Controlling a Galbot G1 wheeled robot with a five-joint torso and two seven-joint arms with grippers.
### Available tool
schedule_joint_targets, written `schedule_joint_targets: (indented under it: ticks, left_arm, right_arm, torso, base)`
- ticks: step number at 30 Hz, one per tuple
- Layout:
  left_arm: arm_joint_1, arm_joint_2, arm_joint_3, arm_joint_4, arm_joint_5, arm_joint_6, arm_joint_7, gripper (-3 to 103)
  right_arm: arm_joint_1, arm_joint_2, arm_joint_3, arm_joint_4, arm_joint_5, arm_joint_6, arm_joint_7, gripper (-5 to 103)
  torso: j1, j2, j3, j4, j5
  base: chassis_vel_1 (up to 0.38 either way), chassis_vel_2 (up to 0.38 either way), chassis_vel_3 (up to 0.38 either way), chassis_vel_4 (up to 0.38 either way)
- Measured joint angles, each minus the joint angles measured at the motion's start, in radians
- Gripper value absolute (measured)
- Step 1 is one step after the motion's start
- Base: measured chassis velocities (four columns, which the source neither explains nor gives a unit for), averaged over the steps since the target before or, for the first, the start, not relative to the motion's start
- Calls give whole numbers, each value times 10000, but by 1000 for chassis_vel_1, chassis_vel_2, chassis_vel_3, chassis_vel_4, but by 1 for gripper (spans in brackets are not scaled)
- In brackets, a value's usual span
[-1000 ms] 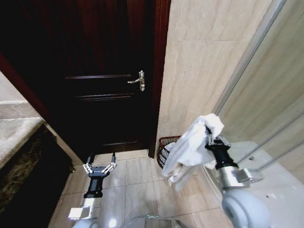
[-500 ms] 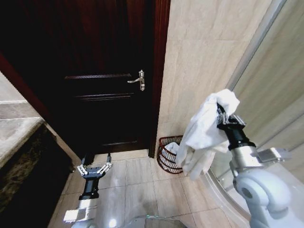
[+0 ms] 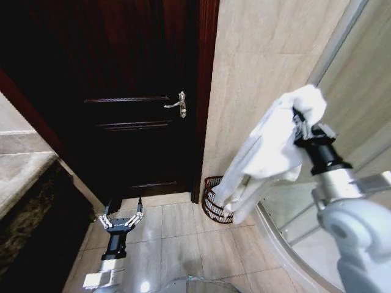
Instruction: Discard the used towel into the hamper.
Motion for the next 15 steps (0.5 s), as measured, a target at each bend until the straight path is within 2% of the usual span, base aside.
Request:
schedule_joint_targets:
  ticks: [5, 15]
  left_arm:
    - [124, -4, -33, -15, -13, -78, -1, 100]
    - [275, -27, -18, -38, -11, -157, -1, 100]
  right_arm:
    - [1140, -594, -769, -456, 713, -149, 380, 9]
    - [3173, -1306, -1324, -2109, 1671, -215, 250, 9]
  torso:
    - [116, 267, 151, 0, 0]
    - [333, 767, 432, -2, -2]
  base:
    - [0, 0, 0, 0]
    - [0, 0, 0, 0]
